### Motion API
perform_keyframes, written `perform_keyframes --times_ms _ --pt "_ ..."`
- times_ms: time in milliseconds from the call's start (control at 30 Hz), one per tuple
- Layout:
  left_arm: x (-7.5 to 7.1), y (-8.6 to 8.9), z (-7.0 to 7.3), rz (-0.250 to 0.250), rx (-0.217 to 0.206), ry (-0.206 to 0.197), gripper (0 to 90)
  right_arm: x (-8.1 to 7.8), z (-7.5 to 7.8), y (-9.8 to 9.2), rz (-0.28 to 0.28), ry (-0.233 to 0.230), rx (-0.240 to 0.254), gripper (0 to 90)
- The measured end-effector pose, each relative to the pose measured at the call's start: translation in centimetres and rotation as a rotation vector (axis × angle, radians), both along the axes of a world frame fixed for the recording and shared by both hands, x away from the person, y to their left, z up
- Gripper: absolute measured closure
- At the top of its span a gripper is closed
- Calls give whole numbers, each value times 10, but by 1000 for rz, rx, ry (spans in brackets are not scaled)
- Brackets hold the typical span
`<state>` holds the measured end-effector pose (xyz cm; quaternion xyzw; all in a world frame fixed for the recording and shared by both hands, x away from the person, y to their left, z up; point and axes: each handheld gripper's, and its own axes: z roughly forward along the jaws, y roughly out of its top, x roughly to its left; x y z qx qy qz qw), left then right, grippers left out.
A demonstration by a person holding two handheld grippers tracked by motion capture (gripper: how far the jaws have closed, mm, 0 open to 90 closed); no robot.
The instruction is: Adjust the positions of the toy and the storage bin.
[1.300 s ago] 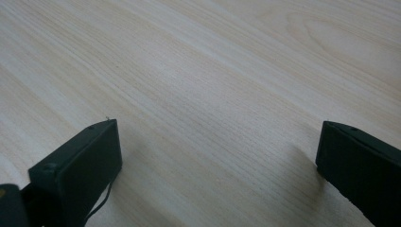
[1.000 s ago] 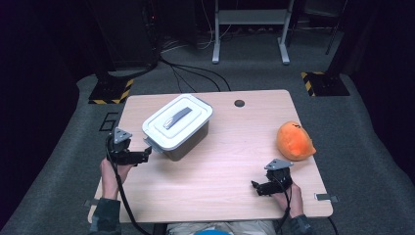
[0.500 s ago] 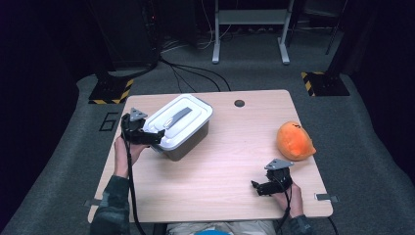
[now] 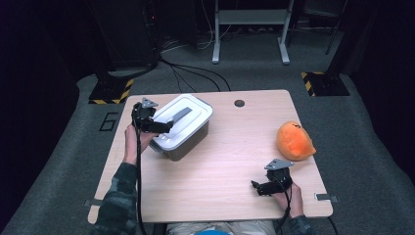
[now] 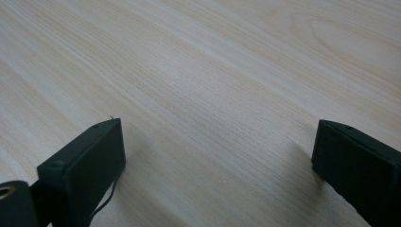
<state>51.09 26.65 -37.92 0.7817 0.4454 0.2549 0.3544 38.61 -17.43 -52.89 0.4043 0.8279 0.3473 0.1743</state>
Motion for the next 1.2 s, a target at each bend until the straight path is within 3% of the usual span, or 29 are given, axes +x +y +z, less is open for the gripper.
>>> perform_keyframes --times_ms 233,467,733,900,967,1033,1200 --pt "15 -13 -3 -26 19 31 0 0 0 0 0 -1 0 32" --pt "27 -23 -8 -17 30 49 9 0 0 0 1 -5 8 40" --pt "31 -31 -12 -69 43 45 340 -1 0 0 2 -14 7 62" --pt "30 -31 -13 -92 17 33 520 -1 0 0 8 -12 9 76" --pt "30 -30 -15 -108 -22 38 590 -2 1 0 9 -17 3 76" --pt "31 -29 -17 -111 -61 39 634 -2 1 0 9 -17 4 76" --pt "31 -30 -16 -120 -41 42 644 -2 1 0 9 -17 4 76"
